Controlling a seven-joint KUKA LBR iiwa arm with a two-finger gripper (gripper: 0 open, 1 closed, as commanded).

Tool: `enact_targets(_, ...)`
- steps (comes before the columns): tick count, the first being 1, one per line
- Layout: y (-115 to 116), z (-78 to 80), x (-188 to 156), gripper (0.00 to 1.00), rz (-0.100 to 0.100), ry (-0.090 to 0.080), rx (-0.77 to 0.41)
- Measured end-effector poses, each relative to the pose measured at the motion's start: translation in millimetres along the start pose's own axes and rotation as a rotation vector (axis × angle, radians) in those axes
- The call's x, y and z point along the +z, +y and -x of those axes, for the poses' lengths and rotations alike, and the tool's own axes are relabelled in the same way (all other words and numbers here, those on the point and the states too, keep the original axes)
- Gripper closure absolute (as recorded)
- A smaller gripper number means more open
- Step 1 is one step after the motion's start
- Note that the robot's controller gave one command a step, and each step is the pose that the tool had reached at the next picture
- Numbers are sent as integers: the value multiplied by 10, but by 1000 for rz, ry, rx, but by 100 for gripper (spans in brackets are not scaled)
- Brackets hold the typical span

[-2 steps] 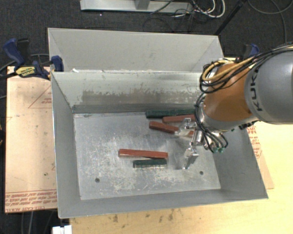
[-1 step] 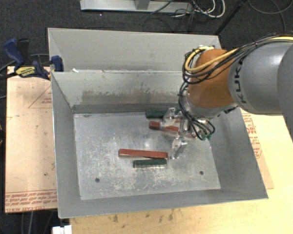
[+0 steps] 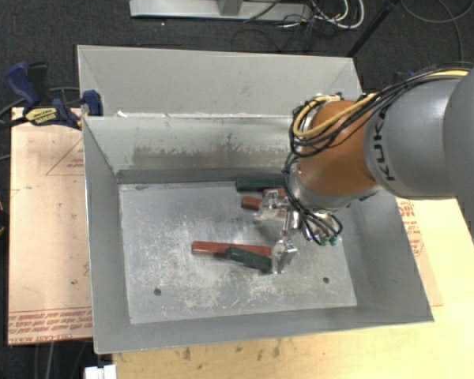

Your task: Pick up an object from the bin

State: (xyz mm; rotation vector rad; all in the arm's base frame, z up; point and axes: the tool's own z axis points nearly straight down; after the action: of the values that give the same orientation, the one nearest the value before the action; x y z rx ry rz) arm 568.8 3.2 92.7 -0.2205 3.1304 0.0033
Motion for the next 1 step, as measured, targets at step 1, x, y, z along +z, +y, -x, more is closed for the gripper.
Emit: enact_targets(1, 450, 29, 132, 100, -9, -18, -235)
